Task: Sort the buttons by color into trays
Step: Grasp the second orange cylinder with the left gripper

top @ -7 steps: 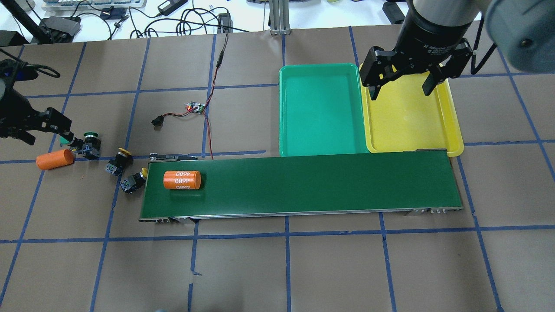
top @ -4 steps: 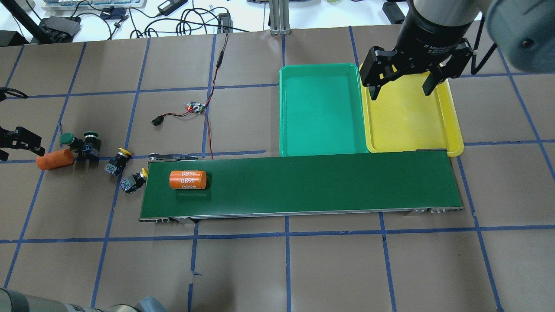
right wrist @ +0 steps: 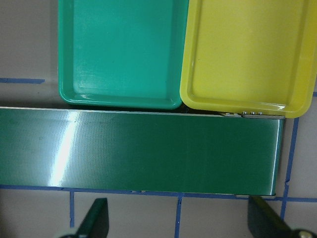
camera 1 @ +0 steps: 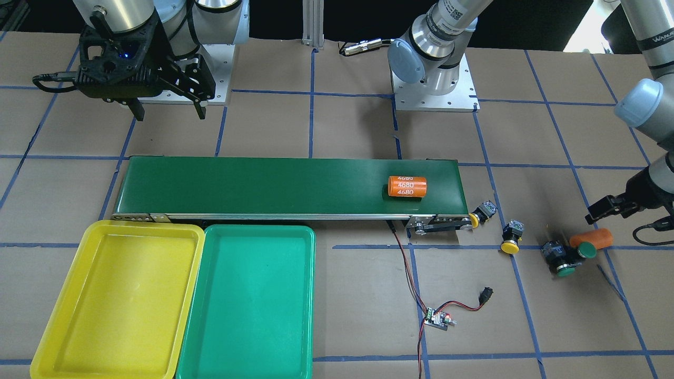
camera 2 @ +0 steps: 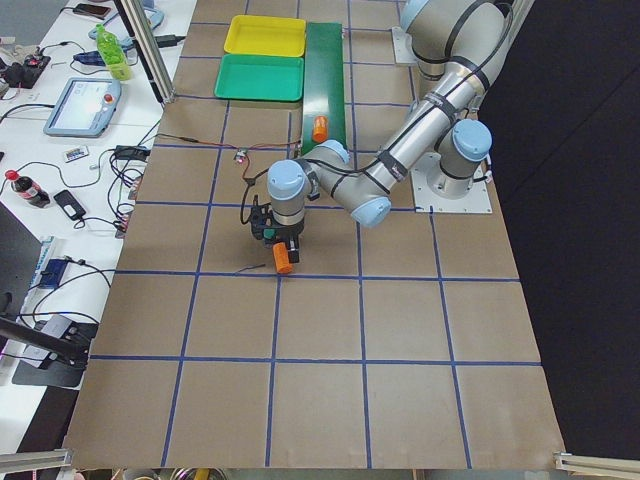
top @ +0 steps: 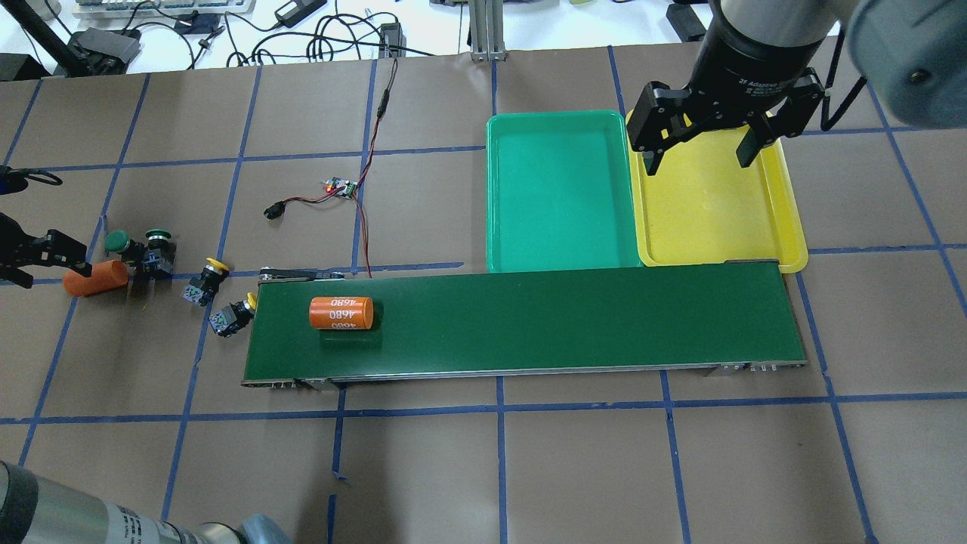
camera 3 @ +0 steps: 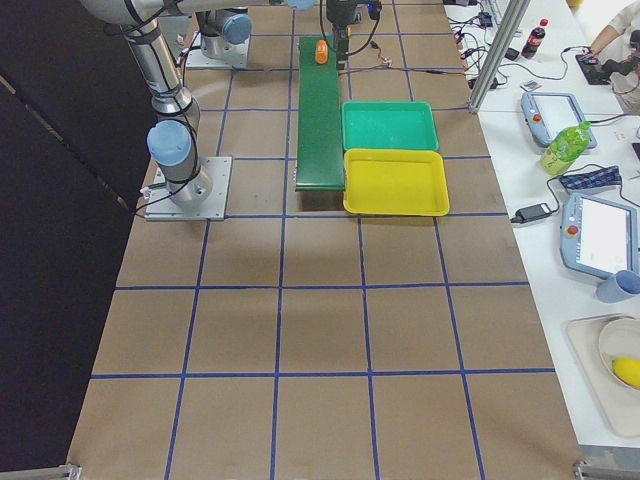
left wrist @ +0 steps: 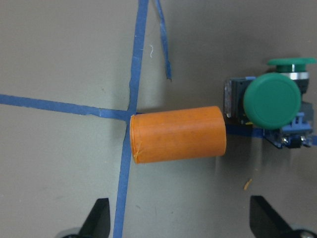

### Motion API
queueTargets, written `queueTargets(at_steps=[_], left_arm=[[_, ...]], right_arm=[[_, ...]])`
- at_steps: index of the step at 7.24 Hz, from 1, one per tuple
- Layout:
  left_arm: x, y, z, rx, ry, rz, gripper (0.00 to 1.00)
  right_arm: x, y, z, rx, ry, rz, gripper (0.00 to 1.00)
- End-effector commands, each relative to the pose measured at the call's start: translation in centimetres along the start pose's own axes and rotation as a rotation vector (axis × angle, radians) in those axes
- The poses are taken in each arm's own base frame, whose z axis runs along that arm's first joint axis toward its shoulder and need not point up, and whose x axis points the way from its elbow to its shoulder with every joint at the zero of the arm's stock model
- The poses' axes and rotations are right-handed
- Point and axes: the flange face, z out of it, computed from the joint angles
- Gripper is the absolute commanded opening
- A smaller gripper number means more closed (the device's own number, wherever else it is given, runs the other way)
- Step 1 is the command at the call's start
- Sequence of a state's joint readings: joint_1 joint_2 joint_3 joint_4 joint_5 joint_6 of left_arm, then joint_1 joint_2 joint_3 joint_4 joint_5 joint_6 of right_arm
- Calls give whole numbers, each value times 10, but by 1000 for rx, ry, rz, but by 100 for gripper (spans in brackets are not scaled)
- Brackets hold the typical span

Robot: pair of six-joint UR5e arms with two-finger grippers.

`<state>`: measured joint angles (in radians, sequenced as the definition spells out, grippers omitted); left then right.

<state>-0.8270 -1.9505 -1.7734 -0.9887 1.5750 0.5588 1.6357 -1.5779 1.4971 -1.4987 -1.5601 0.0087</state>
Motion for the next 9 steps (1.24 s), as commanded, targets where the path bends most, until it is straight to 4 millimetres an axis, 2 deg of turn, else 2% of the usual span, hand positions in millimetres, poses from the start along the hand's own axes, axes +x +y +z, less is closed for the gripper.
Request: queueTargets(at_steps=[1,2,3,5,7,9], left_arm=[[-4,-8,20,11,0,-22,100],[-4,-8,25,6,7,-25,100],[-4,-9,26,6,9,-31,100],[-2,-10,28,16,29,-54,100],[-2,-10,30,19,35,-67,100],[-4,-14,42,22,31,-66,100]], right_arm=[[1,-1,-2,11,0,7,100],[-1,2,-5,23,-5,10,100],[-2,2,0,14,-3,7,100],[4,16,-15,40,4,14,100],[4,19,-7,15,2,4,100],[7,28,-15,31,0,13,100]])
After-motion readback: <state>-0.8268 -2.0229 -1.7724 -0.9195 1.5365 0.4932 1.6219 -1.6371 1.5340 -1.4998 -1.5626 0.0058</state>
